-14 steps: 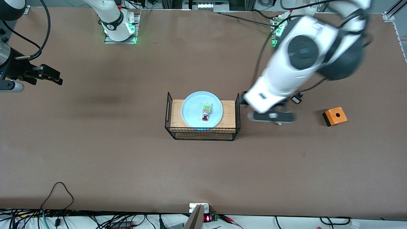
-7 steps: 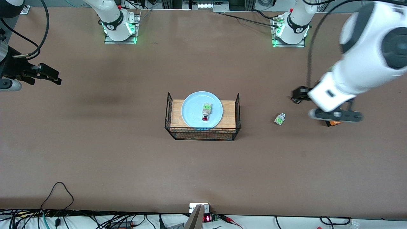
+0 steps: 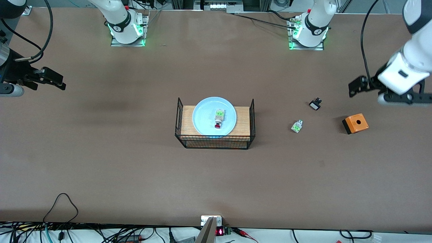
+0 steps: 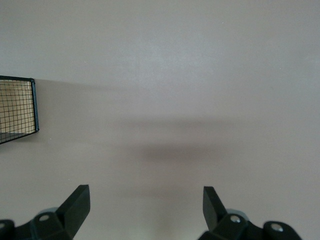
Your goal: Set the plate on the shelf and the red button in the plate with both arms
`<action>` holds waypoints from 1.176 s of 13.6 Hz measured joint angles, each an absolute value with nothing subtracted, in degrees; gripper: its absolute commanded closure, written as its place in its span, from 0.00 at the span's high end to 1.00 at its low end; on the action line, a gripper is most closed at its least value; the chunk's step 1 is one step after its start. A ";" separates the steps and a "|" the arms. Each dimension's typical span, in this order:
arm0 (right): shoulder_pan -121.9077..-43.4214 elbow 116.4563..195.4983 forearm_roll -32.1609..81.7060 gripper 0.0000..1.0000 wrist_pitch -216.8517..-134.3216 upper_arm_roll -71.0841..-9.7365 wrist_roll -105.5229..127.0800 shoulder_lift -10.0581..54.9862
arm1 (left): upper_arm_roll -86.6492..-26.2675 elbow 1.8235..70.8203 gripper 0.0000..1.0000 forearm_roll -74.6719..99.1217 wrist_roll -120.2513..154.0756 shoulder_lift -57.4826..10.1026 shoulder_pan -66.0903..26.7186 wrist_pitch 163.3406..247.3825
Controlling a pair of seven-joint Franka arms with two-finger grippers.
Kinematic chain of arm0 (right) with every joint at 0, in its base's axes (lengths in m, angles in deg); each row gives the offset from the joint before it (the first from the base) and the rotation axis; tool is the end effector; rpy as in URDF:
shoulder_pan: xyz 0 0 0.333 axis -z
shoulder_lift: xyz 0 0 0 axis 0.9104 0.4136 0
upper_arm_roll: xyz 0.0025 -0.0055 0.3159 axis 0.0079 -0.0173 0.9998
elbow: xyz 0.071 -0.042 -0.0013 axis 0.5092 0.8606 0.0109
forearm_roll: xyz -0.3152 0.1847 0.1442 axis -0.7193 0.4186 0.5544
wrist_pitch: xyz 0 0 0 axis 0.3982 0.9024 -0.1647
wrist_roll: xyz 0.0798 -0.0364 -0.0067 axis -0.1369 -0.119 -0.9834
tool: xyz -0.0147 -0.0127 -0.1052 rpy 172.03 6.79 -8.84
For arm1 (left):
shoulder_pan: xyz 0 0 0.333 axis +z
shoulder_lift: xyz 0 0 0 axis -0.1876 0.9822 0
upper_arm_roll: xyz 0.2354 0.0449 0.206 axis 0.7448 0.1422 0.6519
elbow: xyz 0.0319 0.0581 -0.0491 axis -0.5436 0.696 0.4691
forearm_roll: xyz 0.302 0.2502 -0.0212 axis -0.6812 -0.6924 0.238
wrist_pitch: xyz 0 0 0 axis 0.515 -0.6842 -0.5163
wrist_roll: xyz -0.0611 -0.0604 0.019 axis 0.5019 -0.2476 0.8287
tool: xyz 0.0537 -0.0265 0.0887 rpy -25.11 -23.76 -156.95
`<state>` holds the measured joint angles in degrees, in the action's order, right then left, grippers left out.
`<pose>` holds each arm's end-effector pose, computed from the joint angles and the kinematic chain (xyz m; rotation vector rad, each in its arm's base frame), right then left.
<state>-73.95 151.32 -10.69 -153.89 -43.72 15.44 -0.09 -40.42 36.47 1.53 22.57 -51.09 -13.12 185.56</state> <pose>0.5630 -0.0003 0.5866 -3.1182 0.0032 0.0387 0.5493 -0.0408 0.5721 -3.1085 0.1069 0.0198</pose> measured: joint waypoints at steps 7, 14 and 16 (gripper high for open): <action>-73.95 151.32 -10.69 1.00 -153.87 -43.72 15.44 -0.09 | -40.42 38.17 1.00 1.53 24.86 -52.39 -14.26 186.64; -73.95 151.32 -10.69 1.00 -153.86 -43.71 15.44 -0.09 | -40.10 38.15 1.00 1.53 24.90 -51.56 -12.71 187.36; -74.01 151.32 -10.69 1.00 -153.81 -43.66 15.43 -0.09 | -40.10 38.15 1.00 1.53 24.90 -51.55 -12.71 187.35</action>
<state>-74.01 151.32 -10.69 -153.81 -43.66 15.43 -0.09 -40.10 38.15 1.53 24.90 -51.55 -12.71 187.35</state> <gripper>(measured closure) 0.000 0.000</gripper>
